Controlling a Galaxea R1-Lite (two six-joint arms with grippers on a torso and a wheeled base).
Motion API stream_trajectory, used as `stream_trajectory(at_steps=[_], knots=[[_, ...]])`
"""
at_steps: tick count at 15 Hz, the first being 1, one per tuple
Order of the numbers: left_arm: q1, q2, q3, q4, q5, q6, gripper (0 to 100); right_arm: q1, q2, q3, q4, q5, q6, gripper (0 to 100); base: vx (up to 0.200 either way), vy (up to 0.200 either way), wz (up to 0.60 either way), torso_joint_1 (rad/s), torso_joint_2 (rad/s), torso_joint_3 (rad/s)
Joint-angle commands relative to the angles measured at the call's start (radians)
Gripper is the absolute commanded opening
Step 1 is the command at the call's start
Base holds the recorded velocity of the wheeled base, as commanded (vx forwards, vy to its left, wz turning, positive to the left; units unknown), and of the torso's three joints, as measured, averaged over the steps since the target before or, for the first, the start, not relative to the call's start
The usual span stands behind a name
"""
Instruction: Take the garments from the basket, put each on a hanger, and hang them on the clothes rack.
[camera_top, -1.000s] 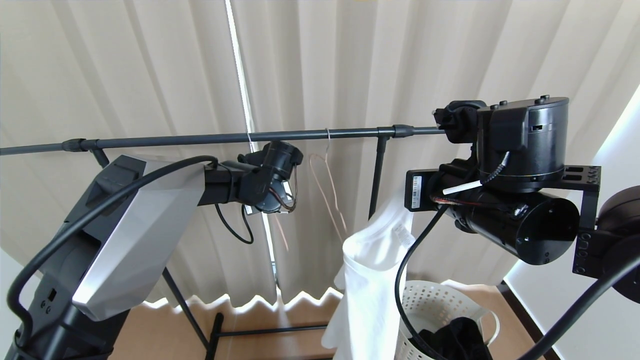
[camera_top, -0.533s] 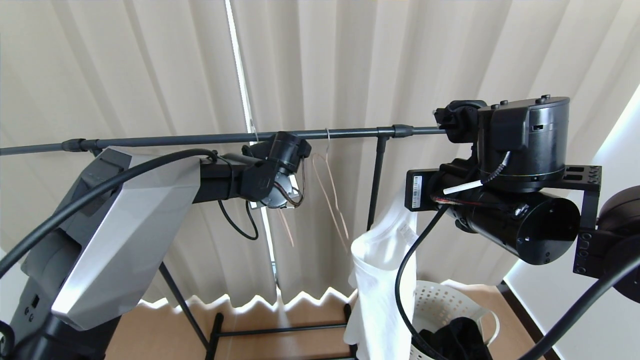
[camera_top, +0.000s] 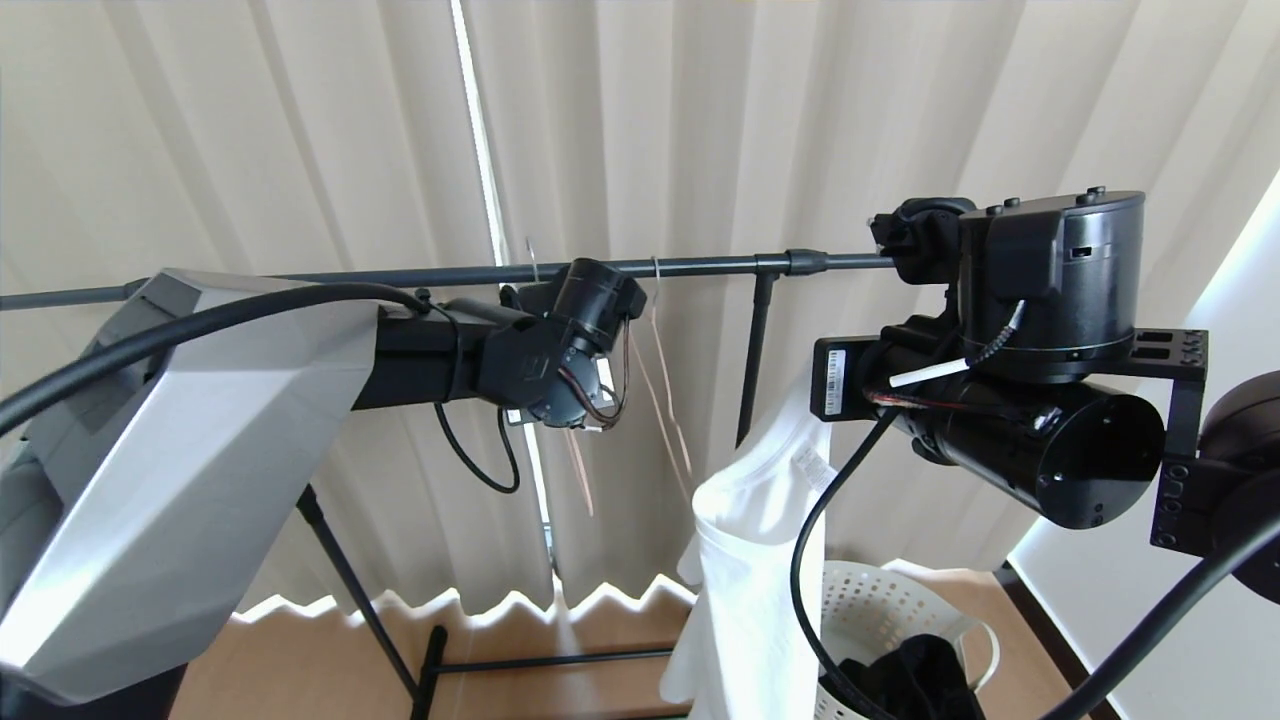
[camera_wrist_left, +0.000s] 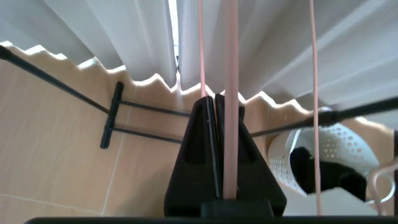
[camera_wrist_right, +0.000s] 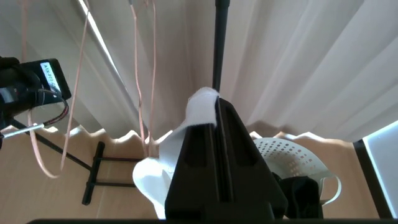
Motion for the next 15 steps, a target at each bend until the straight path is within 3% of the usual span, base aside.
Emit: stream_trajectory(at_steps=[1, 4, 5, 8, 12, 14, 15], knots=[[-0.019, -0.059, 0.060, -0.002, 0.001, 0.004, 0, -0.001, -0.003, -0.001, 0.000, 0.000, 0.000, 0, 0.000, 0.000, 0.00, 0.000, 0.00, 0.000], [-0.043, -0.133, 0.146, -0.004, 0.001, 0.025, 0, -0.001, -0.003, -0.003, 0.000, 0.000, 0.000, 0, 0.000, 0.000, 0.00, 0.000, 0.00, 0.000], [-0.065, -0.201, 0.233, -0.009, 0.003, 0.056, 0, -0.001, -0.003, -0.003, 0.000, 0.000, 0.000, 0, 0.000, 0.000, 0.00, 0.000, 0.00, 0.000], [-0.097, -0.302, 0.367, -0.045, 0.001, 0.057, 0, -0.009, -0.006, -0.006, 0.000, 0.000, 0.000, 0, 0.000, 0.000, 0.00, 0.000, 0.00, 0.000], [-0.135, -0.470, 0.631, -0.180, -0.016, 0.149, 0, -0.018, -0.009, -0.007, 0.000, 0.000, -0.001, 0, 0.000, 0.000, 0.00, 0.000, 0.00, 0.000], [-0.135, -0.506, 0.689, -0.213, -0.036, 0.175, 0, -0.021, -0.011, -0.007, 0.000, 0.000, -0.001, 0, 0.000, 0.000, 0.00, 0.000, 0.00, 0.000], [-0.134, -0.601, 0.822, -0.257, -0.114, 0.226, 0, -0.021, -0.012, -0.007, 0.000, 0.000, -0.001, 0, 0.000, 0.000, 0.00, 0.000, 0.00, 0.000]])
